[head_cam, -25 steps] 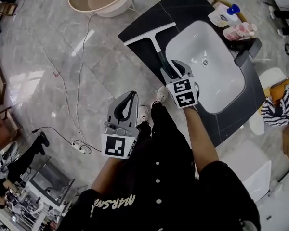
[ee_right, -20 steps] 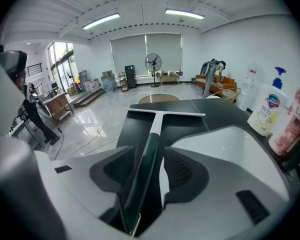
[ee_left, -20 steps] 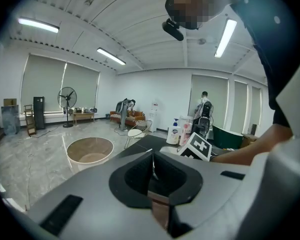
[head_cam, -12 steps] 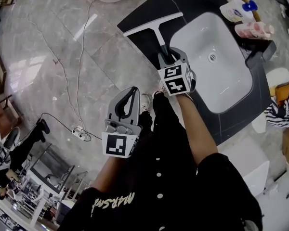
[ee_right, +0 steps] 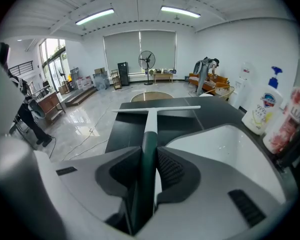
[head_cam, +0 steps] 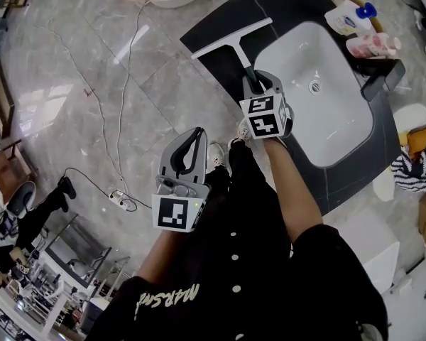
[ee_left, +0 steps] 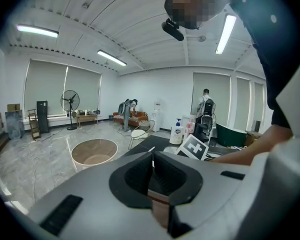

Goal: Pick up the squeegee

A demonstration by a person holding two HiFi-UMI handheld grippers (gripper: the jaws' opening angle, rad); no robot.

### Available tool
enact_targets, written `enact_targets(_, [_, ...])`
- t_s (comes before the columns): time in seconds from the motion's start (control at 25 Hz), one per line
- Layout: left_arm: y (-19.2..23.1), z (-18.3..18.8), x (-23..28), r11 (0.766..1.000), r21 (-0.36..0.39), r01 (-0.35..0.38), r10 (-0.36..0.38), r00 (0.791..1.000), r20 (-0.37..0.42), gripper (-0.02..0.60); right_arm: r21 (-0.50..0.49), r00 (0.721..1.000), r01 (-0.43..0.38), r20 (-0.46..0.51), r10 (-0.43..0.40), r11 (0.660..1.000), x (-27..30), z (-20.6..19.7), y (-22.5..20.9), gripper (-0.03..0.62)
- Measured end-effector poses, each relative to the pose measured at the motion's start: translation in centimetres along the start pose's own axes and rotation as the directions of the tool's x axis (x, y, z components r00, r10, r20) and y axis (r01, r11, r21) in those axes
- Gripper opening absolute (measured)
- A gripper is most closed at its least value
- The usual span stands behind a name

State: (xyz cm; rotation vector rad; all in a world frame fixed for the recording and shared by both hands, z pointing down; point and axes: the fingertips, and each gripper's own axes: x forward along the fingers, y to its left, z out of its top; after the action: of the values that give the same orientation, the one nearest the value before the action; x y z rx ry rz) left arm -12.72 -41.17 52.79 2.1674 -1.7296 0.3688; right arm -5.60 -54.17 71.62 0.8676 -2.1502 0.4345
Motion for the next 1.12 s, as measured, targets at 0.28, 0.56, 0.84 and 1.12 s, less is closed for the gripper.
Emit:
enact_targets(0.28, [-0.4,2.5,-1.1,0.998,0.059,0.037,-0.042,0.995,0.09,0.018,-0.015,0.998,0.058,0.032,-0.057,0.998,-4.6,0.6,-0.8,0.089])
enact_targets(0.56, [-1.3,4.7,-1.7,0.995,0.069,0.072,-0.08,0.991,0.109,0.018,-0.014,0.987,0.102,0.127,-0.099,0.995,-11.2,2.9,-1.5,0.089])
enact_targets(0.84, [-1.5,8.7,-2.2,0.991,0.093,0.096,-0.113,0.974,0.196,0.018,0.002,0.935,0.144,0.327,-0.137,0.99,-18.9,8.6,-1.6,0.089])
enact_targets(1.12, [-1.7,13.3,-3.7,0.986,0.122,0.118,-0.15,0.941,0.302,0.018,0.02,0.847,0.204,0.498,-0.187,0.979,-27.0,12.2,-0.7,0.089])
